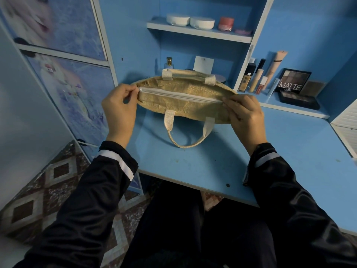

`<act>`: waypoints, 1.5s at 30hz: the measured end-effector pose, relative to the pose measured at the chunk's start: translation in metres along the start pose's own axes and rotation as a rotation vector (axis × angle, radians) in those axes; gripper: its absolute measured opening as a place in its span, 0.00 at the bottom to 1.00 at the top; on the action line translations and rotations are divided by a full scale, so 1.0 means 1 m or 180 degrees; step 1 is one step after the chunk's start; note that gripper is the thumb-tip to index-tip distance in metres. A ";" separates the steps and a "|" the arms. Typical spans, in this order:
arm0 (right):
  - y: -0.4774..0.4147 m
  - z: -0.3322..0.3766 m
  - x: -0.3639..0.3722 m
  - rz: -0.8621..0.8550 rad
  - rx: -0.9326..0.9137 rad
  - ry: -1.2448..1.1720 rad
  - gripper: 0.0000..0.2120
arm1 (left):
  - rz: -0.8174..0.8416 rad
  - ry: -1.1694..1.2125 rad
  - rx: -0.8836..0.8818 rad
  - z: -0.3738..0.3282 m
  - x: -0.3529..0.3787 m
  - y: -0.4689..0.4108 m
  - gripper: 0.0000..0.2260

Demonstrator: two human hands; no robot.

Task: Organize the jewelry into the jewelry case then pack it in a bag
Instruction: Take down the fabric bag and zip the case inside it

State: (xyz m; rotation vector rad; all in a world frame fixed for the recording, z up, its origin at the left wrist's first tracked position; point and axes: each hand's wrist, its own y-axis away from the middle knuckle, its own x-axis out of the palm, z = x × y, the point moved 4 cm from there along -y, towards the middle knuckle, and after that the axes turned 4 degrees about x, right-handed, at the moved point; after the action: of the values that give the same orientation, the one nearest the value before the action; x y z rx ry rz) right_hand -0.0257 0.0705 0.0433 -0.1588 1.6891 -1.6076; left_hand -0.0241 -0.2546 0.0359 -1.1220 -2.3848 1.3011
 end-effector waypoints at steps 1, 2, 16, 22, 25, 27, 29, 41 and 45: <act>0.000 0.000 0.000 0.0010 -0.0004 -0.0007 0.08 | -0.0009 -0.0054 0.0079 0.000 0.000 0.000 0.07; 0.000 0.000 0.000 0.0019 -0.0005 -0.0015 0.08 | -0.0021 -0.0114 0.0160 0.001 0.001 0.000 0.07; 0.001 -0.004 0.001 -0.0056 0.0007 -0.0024 0.07 | -0.0264 -0.0467 0.0480 0.011 0.004 -0.006 0.06; 0.004 -0.004 -0.003 -0.0319 0.0098 0.0232 0.08 | 0.0232 0.0384 0.0138 0.021 0.011 -0.007 0.03; 0.016 -0.008 -0.003 -0.0254 0.0037 0.0321 0.10 | 0.0336 0.0700 -0.0105 0.022 0.016 -0.005 0.06; 0.023 -0.014 -0.006 -0.0155 0.0037 0.0342 0.12 | 0.0401 0.0827 -0.0141 0.021 0.019 -0.005 0.07; 0.026 -0.021 -0.010 -0.0069 0.0127 0.0325 0.13 | 0.0484 0.0905 -0.0150 0.019 0.023 -0.007 0.07; 0.021 -0.053 -0.006 0.1001 0.0352 -0.0267 0.19 | 0.0836 0.1133 -0.0107 0.009 0.033 -0.023 0.10; 0.014 -0.056 -0.002 0.1211 0.0486 -0.0353 0.17 | 0.0914 0.1173 -0.0094 0.006 0.033 -0.026 0.09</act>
State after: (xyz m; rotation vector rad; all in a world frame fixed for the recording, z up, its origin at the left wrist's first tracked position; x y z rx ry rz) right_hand -0.0521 0.1184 0.0257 0.1408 1.4062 -1.4047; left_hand -0.0637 -0.2435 0.0465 -1.6020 -2.0352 1.0233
